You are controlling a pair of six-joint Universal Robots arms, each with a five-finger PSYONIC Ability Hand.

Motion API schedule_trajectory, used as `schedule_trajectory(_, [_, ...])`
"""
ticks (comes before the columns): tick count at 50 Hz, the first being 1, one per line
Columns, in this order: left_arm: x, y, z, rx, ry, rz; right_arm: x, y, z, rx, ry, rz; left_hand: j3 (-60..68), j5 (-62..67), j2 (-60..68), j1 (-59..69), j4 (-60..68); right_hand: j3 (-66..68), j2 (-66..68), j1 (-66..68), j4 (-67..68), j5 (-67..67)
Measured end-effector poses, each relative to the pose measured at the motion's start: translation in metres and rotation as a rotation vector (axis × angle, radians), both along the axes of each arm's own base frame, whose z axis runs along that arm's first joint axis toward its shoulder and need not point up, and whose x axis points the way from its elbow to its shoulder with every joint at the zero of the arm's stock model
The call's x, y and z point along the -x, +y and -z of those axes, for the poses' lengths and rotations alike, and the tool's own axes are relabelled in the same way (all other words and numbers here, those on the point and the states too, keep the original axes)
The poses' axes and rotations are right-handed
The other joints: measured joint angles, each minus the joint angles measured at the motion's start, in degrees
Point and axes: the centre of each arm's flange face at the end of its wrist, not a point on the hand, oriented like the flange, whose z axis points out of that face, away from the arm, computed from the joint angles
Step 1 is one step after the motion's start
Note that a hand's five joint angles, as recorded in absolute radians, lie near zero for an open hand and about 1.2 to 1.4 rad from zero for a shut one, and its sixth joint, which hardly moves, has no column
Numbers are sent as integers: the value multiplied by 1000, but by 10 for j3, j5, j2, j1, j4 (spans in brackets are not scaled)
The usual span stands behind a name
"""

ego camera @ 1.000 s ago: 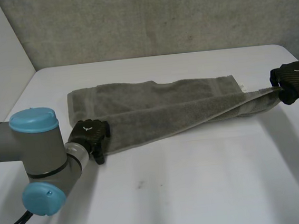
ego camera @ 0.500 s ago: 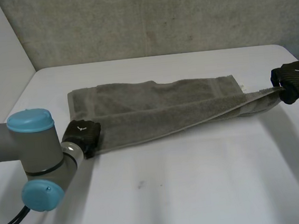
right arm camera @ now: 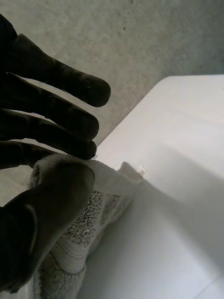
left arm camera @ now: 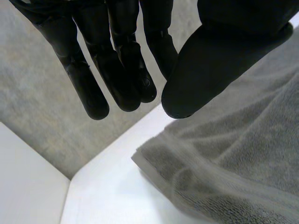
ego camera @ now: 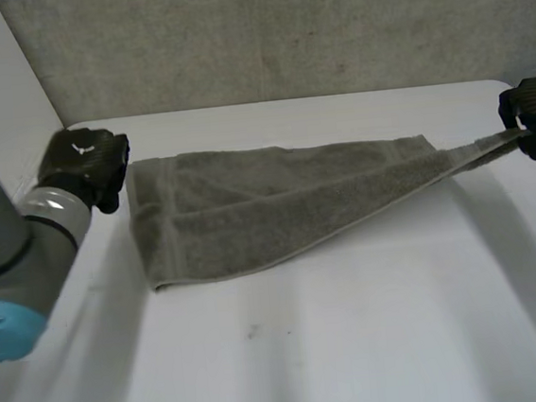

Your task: Fold the towel.

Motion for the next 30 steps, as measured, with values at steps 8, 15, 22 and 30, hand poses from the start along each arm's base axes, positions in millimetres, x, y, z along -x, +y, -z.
schedule_trajectory(8, [-9,32,-15,-48,-10,41,2,26,-19,-22,78,-55,-146,-126,-147,-131,-148,0,5,0,0,0])
schedule_trajectory(15, [-3,33,34,-150,-42,72,-2,33,-4,-76,95,-83,-461,-456,-462,-444,-462,0,5,0,0,0])
schedule_trajectory(22, [7,23,88,-221,-65,91,-2,24,13,-99,93,-81,-505,-500,-506,-488,-504,0,6,0,0,0])
schedule_trajectory(30, [11,9,120,-261,-77,87,1,15,21,-90,93,-67,-490,-481,-491,-476,-492,0,6,0,0,0])
